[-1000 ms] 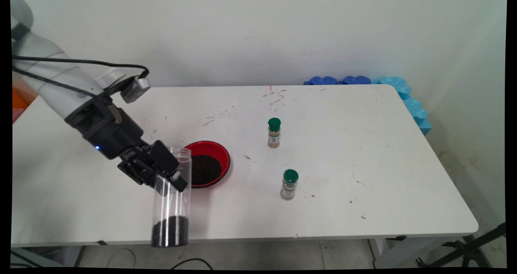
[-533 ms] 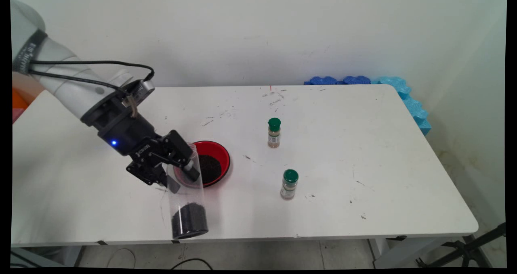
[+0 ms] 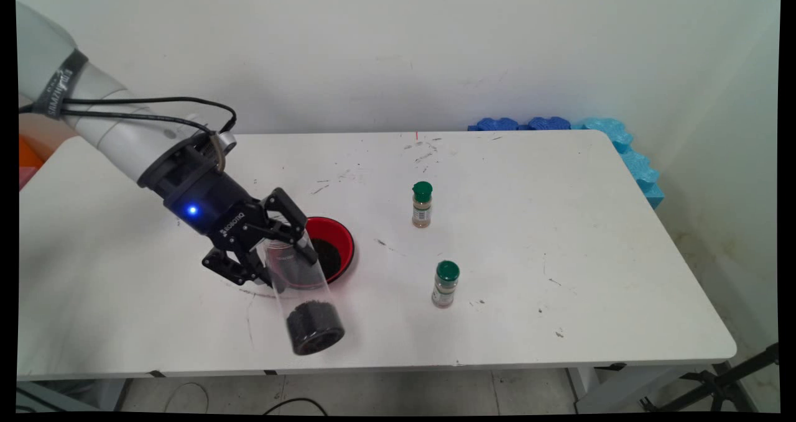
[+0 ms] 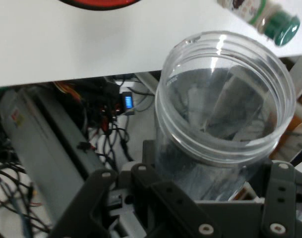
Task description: Pour the black seasoning powder in the red bowl
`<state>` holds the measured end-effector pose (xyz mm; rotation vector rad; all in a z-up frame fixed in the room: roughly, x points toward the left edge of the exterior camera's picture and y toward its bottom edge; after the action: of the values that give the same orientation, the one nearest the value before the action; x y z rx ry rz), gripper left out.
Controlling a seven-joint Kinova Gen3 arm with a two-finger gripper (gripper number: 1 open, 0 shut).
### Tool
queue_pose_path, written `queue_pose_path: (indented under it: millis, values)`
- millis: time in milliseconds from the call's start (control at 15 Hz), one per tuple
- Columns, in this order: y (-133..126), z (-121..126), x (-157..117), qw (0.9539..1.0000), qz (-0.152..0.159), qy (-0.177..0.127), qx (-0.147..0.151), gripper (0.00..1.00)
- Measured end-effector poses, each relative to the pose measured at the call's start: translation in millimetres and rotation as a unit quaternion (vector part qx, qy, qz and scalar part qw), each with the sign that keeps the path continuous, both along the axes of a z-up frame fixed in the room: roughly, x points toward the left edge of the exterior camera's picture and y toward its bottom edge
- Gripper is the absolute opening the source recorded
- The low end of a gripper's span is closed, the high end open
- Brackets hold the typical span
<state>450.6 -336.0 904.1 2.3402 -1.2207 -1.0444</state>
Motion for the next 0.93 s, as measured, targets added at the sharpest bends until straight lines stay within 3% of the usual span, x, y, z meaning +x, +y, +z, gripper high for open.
queue_pose_path:
  millis: [267,467,933]
  values:
    - [-6.6,-4.8,5.1,0.9953,0.073,0.015,0.062,0.0]
    - [-9.7,-6.8,6.9,0.9903,0.103,0.023,0.09,0.0]
    - [-14.8,-10.1,12.9,0.9692,0.18,0.045,0.162,0.0]
